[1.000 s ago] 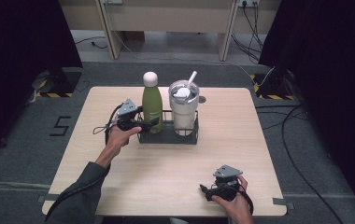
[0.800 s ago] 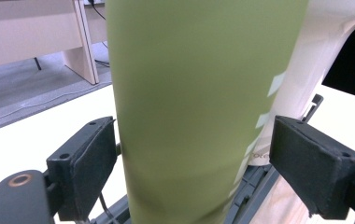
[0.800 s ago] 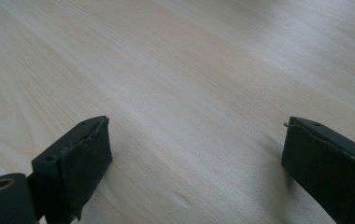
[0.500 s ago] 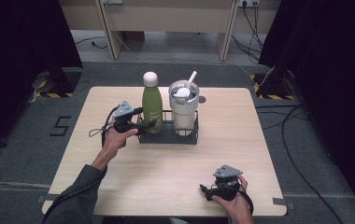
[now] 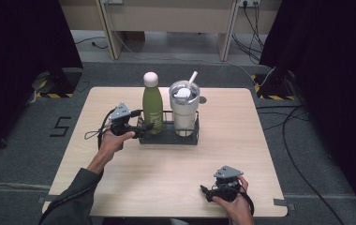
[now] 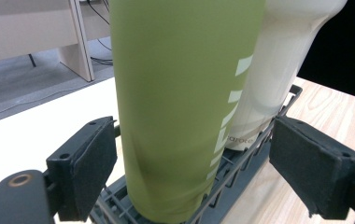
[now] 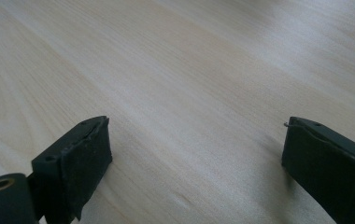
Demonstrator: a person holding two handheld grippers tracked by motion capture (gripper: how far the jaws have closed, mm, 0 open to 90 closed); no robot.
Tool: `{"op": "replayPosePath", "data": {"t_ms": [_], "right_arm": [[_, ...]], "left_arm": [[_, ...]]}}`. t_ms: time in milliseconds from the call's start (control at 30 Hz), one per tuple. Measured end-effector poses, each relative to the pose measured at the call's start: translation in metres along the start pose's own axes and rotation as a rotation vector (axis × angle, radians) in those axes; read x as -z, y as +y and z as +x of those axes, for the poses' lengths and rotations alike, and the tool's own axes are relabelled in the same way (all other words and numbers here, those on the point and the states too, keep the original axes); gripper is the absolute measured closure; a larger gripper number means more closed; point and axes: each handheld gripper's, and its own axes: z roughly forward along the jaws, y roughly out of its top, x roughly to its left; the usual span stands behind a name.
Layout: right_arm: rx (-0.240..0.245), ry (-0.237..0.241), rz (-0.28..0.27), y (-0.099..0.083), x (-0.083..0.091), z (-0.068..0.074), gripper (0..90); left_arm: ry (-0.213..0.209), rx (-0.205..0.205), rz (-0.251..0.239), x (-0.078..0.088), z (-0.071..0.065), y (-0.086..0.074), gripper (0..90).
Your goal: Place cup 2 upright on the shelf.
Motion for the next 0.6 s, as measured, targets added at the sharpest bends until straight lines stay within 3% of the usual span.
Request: {"op": "replayPosePath", "data": {"t_ms": [400,600], "right_arm": [[-0.001,0.0,0.0,0.0,0.0,0.0,8.6],[-0.001,0.0,0.0,0.0,0.0,0.0,8.6]], "left_arm": [[-0.009,0.042,0.004,0.01,0.001,-0.013,14.7],[-0.012,0.041,-0.005,0.015,-0.002,-0.014,14.7]]}}
